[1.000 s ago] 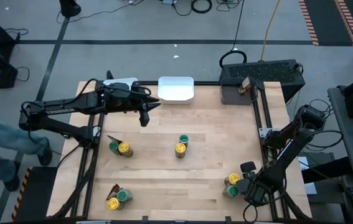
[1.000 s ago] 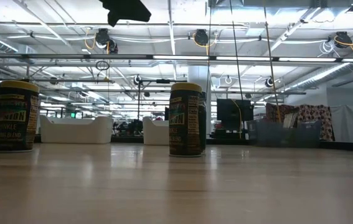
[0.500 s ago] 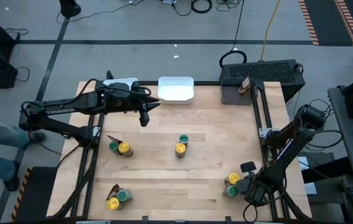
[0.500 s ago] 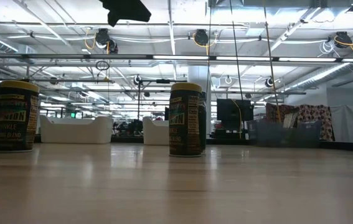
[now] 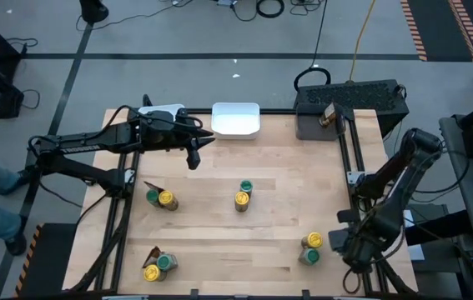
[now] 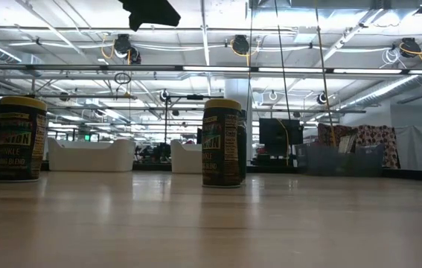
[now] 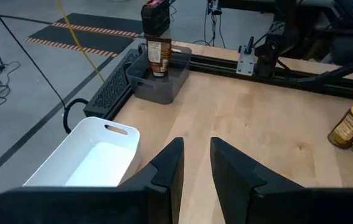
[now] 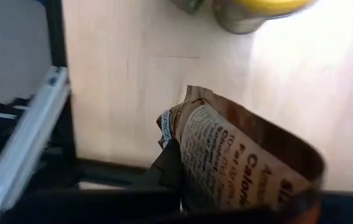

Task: Sort spices by type
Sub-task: Put the bottom right orange seasoning bag into the black bin

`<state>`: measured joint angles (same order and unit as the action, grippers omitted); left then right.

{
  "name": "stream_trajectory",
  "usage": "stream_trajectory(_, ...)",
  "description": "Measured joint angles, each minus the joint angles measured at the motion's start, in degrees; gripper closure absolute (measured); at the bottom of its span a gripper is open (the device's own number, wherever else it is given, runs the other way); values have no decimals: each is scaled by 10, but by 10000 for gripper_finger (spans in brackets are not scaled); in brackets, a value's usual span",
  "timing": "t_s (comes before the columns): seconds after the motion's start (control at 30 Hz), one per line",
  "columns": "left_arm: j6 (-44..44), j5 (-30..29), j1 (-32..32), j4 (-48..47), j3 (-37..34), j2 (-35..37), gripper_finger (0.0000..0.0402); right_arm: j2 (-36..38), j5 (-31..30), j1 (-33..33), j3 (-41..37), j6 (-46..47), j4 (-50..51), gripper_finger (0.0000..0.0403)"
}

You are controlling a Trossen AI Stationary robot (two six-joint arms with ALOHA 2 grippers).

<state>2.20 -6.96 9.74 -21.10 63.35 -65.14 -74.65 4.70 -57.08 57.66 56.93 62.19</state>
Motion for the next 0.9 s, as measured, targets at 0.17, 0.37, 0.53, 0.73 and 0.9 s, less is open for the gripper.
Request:
stream_trajectory(0.17,-1,-6,0,0,0,0,317,31,-20,17,77,36,101,372)
stream_trajectory(0.37,-11,-6,0,9,0,0,317,42,-159,67,164,35,197,370)
stream_trajectory(0.53,-16,-6,0,13,0,0,317,42,-259,159,203,22,226,372)
stream_trajectory(0.73,-15,-6,0,13,0,0,317,42,-269,331,209,-32,196,371)
stream_trajectory(0.9,-15,-6,0,14,0,0,317,42,-258,501,209,-124,169,371)
